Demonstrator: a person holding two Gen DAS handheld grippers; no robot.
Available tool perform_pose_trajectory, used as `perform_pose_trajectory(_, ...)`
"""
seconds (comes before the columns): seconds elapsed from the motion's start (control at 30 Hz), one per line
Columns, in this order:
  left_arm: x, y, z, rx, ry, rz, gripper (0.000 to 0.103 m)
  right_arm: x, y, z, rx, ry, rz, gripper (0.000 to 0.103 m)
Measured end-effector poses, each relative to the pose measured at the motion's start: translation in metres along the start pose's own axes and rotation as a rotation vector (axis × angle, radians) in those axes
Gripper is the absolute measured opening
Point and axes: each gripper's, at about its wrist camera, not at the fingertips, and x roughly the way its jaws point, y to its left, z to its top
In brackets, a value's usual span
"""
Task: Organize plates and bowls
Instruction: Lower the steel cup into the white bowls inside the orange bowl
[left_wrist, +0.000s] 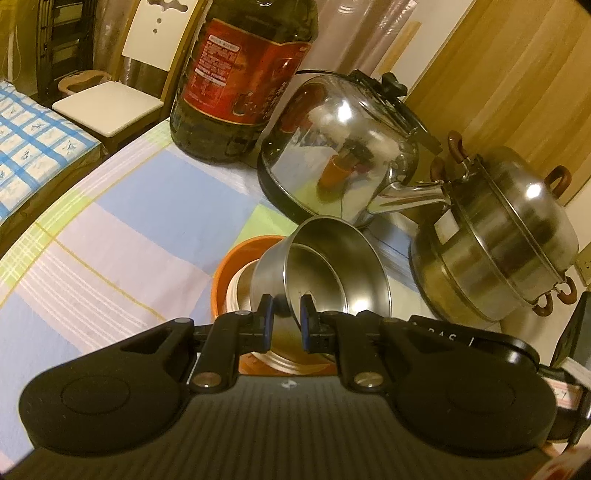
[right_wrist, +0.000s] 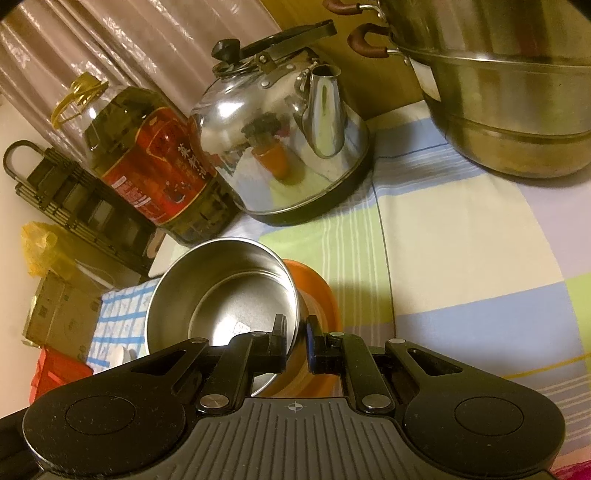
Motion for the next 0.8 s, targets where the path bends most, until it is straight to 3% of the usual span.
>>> perform_pose_trajectory(0.47,0.015,0.015,-0.002,-0.081,0.054,-0.004,0.012,0.009,-0.001,-0.004,-0.008,0.005,-0.011,0.011)
perform_pose_trajectory(0.8,0.010,0.017,0.001,-0.096,0.023,0.005,0.011,0.002,-0.004,-0.001,0.000,-0.028,0.013,0.011)
